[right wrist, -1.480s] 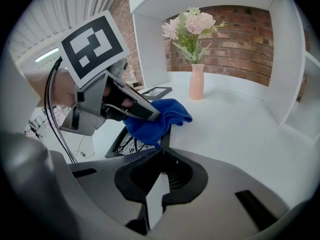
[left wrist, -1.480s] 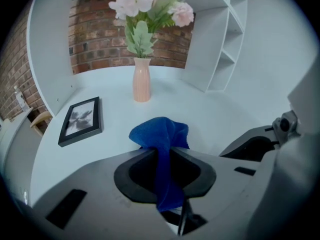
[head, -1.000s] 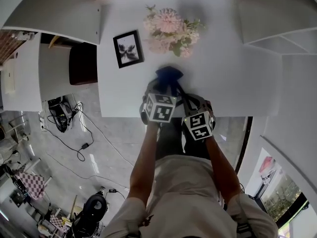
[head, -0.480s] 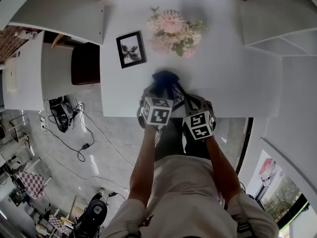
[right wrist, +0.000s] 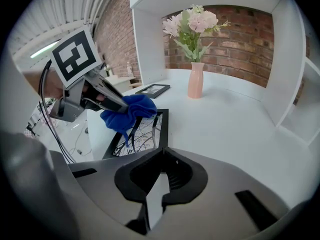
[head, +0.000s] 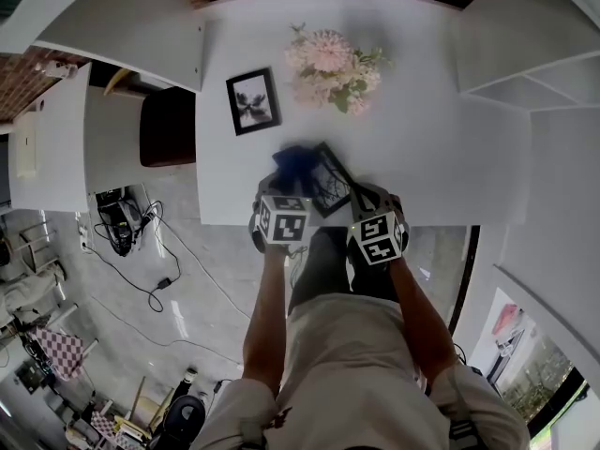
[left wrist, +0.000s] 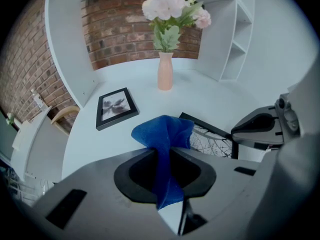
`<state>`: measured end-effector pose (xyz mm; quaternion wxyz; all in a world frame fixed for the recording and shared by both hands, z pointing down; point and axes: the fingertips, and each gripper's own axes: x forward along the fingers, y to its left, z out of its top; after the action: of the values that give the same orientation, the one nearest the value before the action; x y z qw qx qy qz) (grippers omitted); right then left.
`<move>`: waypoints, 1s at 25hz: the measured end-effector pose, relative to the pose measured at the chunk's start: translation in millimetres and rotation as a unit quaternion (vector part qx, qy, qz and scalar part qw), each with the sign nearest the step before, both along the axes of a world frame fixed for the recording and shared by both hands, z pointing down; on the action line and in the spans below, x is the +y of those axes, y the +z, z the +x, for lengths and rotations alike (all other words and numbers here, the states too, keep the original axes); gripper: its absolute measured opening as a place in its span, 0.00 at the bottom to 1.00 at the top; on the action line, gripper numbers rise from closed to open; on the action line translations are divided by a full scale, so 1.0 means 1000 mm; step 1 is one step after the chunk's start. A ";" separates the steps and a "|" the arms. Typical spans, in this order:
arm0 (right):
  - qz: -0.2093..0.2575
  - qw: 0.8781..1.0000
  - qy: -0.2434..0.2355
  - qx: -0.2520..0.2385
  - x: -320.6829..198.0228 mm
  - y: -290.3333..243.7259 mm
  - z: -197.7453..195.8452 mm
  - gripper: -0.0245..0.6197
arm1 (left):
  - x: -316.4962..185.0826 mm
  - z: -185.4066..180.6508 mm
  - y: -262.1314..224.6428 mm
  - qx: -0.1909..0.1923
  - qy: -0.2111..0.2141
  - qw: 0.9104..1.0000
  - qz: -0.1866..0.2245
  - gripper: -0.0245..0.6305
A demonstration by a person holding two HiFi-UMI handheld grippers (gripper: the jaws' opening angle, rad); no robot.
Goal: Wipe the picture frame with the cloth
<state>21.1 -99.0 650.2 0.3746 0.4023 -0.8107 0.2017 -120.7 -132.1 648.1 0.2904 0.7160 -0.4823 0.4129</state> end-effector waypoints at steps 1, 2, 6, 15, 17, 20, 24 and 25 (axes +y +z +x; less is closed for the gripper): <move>0.000 1.000 0.000 0.002 0.000 0.000 0.000 0.05 | 0.001 -0.003 0.000 -0.001 -0.003 1.000 0.000 0.15; 0.000 1.000 0.001 0.003 0.000 0.001 0.000 0.05 | 0.001 -0.006 0.000 -0.001 -0.006 1.000 0.000 0.15; -0.005 1.000 0.004 0.001 -0.001 0.001 0.000 0.05 | 0.006 -0.014 0.001 0.000 -0.015 1.000 0.000 0.15; -0.019 0.999 -0.014 0.026 0.000 0.006 0.000 0.05 | 0.016 -0.025 -0.009 0.021 -0.010 1.000 0.018 0.15; -0.017 0.999 -0.016 0.029 -0.003 0.001 -0.001 0.05 | 0.016 -0.026 -0.017 0.029 -0.006 0.999 0.028 0.15; 0.002 1.000 -0.014 0.024 -0.010 -0.016 -0.004 0.05 | 0.015 -0.026 -0.031 0.043 -0.002 0.998 0.044 0.15; 0.040 0.999 -0.010 0.016 -0.021 -0.047 -0.011 0.05 | 0.009 -0.027 -0.053 0.056 0.005 0.996 0.069 0.15; 0.049 0.999 -0.009 0.014 -0.023 -0.055 -0.012 0.05 | 0.008 -0.026 -0.059 0.058 0.007 0.995 0.075 0.15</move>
<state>9.1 -122.1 595.5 0.3678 0.4160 -0.8176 0.1525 -147.2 -123.8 589.1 0.2603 0.7618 -0.4894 0.3353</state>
